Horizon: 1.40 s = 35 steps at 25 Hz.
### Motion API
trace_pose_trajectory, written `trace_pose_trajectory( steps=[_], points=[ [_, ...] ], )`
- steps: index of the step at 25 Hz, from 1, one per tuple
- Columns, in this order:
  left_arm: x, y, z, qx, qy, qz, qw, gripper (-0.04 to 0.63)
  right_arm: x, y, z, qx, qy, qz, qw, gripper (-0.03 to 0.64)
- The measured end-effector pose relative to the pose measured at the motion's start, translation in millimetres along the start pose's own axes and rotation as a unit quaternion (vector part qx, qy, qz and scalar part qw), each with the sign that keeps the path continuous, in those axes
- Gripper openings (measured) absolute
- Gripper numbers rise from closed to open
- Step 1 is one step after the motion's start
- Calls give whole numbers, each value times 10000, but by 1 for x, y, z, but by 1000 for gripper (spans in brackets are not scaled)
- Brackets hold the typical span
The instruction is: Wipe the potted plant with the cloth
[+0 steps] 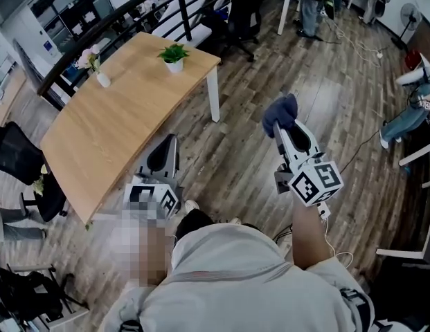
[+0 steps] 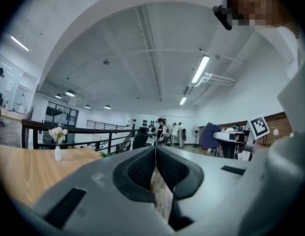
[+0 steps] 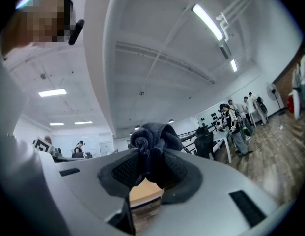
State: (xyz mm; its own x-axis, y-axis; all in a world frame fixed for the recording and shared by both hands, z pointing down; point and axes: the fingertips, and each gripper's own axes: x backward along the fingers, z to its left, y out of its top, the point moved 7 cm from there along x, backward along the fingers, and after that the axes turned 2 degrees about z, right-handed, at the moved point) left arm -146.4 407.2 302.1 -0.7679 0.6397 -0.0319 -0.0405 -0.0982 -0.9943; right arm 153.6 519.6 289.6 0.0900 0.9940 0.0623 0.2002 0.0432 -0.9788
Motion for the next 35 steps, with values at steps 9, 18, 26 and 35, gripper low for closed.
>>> trace_pose_trajectory(
  steps=[9, 18, 26, 35],
  points=[
    [-34, -9, 22, 80, -90, 283, 9995, 15, -30, -25, -20, -361, 2, 196, 9992, 153],
    [-116, -30, 97, 506, -39, 309, 9982, 15, -135, -35, -51, -207, -10, 741, 9970, 155],
    [-200, -17, 201, 655, 56, 323, 9973, 15, -281, -33, -58, 83, 221, 1104, 9936, 156],
    [-260, -20, 291, 977, 233, 498, 9937, 15, -399, -48, -67, 135, 482, 1415, 9887, 158]
  ],
)
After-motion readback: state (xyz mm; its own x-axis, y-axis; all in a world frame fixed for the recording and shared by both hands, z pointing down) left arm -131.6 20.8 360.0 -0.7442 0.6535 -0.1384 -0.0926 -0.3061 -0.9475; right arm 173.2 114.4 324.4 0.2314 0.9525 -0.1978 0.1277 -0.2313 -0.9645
